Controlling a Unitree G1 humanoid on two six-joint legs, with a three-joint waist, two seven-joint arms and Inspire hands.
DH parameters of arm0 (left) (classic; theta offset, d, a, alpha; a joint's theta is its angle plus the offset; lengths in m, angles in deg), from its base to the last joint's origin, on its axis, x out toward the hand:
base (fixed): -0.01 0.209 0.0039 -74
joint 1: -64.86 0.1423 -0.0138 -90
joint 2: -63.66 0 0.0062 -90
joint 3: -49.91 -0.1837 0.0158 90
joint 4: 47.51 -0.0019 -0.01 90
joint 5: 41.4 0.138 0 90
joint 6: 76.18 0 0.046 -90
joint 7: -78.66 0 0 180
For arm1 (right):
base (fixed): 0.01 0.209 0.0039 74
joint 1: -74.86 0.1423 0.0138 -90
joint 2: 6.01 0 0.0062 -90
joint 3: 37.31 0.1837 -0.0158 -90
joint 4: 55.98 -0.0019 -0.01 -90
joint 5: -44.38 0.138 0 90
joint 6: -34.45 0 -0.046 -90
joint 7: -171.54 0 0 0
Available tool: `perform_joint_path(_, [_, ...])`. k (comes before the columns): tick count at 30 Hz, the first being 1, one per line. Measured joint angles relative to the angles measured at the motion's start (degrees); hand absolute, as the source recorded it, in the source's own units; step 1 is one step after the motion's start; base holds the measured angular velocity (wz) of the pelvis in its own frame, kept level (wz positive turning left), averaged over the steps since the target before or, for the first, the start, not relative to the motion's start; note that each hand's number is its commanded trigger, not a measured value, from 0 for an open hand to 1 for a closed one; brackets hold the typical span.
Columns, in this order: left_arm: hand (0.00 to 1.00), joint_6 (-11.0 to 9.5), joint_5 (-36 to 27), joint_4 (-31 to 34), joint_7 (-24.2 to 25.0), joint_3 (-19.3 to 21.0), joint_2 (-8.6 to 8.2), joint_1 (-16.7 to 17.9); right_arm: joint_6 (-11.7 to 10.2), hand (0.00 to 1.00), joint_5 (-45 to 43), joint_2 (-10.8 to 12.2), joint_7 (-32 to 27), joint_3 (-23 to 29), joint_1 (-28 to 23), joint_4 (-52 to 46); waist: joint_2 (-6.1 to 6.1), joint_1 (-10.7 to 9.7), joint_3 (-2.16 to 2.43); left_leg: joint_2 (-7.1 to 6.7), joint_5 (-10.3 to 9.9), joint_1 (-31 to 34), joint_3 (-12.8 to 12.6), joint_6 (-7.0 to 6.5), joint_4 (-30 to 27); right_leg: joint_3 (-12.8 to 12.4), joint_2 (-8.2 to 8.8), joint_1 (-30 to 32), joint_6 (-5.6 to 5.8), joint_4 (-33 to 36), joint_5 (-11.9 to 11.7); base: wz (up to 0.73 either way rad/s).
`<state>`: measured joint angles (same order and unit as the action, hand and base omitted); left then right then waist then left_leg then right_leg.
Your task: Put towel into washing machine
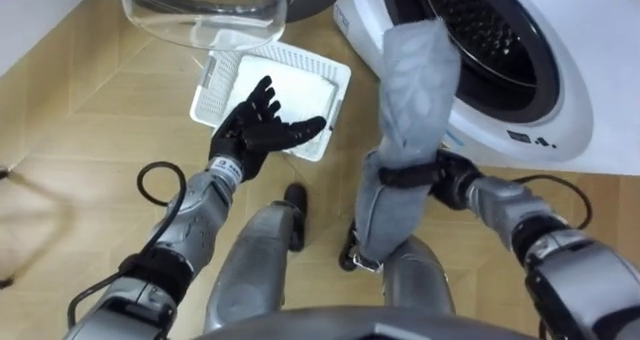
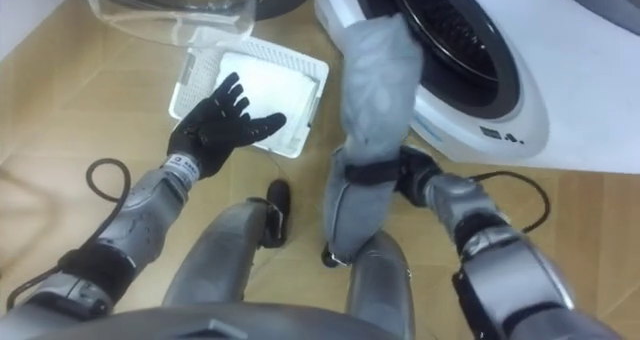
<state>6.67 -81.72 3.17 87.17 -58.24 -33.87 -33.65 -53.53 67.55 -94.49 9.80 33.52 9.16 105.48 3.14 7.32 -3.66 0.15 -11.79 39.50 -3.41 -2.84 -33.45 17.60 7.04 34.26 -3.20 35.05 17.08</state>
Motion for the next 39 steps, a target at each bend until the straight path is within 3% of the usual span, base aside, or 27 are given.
perform_joint_path(4, [0.00, 2.33, -0.09, 0.00, 0.08, 0.12, 0.17, 0.59, 2.07, 1.00, 5.08, -2.31, 1.40, 3.44, 0.96, 2.63, 0.40, 0.95, -0.16, -1.12, 0.06, 0.02, 0.46, -0.11, -0.48, 0.16, 1.41, 0.52, 0.16, 2.10, 1.09, 0.13])
perform_joint_path(10, [0.00, 4.47, 3.33, 2.62, 0.03, 1.57, 0.54, 1.36, 4.57, 1.00, 14.87, -4.26, 2.06, 7.04, 2.25, 6.44, 1.45, 1.74, -0.32, -1.10, 0.05, 1.31, 0.87, -0.12, -2.37, 0.53, 1.67, 1.37, -0.07, 3.68, 1.47, 0.04])
perform_joint_path(13, [0.00, 4.68, 2.51, 6.63, 0.06, 1.63, 1.23, 2.26, 6.02, 1.00, 20.57, -5.66, 1.93, 7.14, 3.17, 6.63, 2.15, 1.81, -0.46, -1.03, 0.05, 2.10, 0.86, -0.12, -3.31, 0.54, 1.79, 2.09, -0.22, 4.68, 1.55, 0.00])
perform_joint_path(16, [0.00, 4.83, 2.13, 7.10, 0.06, 1.66, 1.34, 2.57, 6.37, 1.00, 27.40, -6.54, 1.90, 7.78, 3.48, 6.67, 2.67, 1.83, -0.30, -1.04, 0.05, 1.86, 0.91, -0.12, -3.60, 0.58, 1.88, 1.93, -0.27, 5.11, 1.58, 0.00])
perform_joint_path(20, [0.00, 6.35, 2.30, 7.85, -0.01, 1.82, 2.28, 3.36, 8.86, 1.00, 33.32, -6.64, 1.28, 9.32, 3.97, 6.57, 4.63, 2.25, -0.31, -1.07, 0.04, 1.99, 0.94, -0.12, -4.28, 0.57, 2.11, 2.20, -0.63, 6.36, 1.99, 0.02])
perform_joint_path(24, [0.00, 7.32, 2.16, 7.85, -0.16, 1.54, 2.38, 4.14, 10.48, 1.00, 38.02, -6.65, -1.37, 9.45, 5.16, 6.55, 4.97, 2.25, -0.28, -1.07, 0.07, 2.22, 1.12, -0.16, -4.30, 1.14, 2.33, 2.16, -0.66, 6.74, 2.00, 0.06])
perform_joint_path(27, [0.00, 8.05, 1.93, 7.85, -0.41, 1.48, 2.50, 4.77, 11.81, 1.00, 40.33, -6.65, -4.06, 12.51, 6.20, 6.08, 5.29, 2.11, -0.24, -1.30, 0.24, 2.48, 1.12, -0.40, -4.23, 1.34, 2.69, 2.41, -0.65, 6.98, 1.99, 0.05])
perform_joint_path(30, [0.00, 8.18, 1.76, 8.16, -0.66, 1.62, 2.52, 5.36, 12.46, 1.00, 43.80, -6.65, -6.98, 14.47, 8.15, 6.07, 5.94, 1.74, -0.16, -1.84, 0.39, 2.76, 1.11, -0.63, -4.13, 1.23, 3.23, 2.93, -0.37, 7.47, 2.16, 0.06])
perform_joint_path(34, [0.00, 8.36, 1.85, 10.37, -2.07, 3.48, 2.51, 7.13, 15.43, 1.00, 44.77, -6.65, -10.72, 18.22, 12.64, 5.91, 7.20, 0.18, -0.18, -2.06, 0.47, 2.99, 0.88, -0.82, -4.73, 1.14, 3.53, 3.16, -0.15, 7.83, 2.28, 0.04])
perform_joint_path(39, [0.00, 8.36, 2.12, 14.54, -3.69, 3.46, 1.87, 8.73, 15.85, 1.00, 46.81, -6.65, -15.18, 20.93, 14.11, 5.73, 7.20, -0.78, -0.17, -2.20, 0.14, 3.98, 0.17, -1.45, -6.22, 1.40, 4.23, 3.70, 0.49, 9.37, 2.86, 0.11])
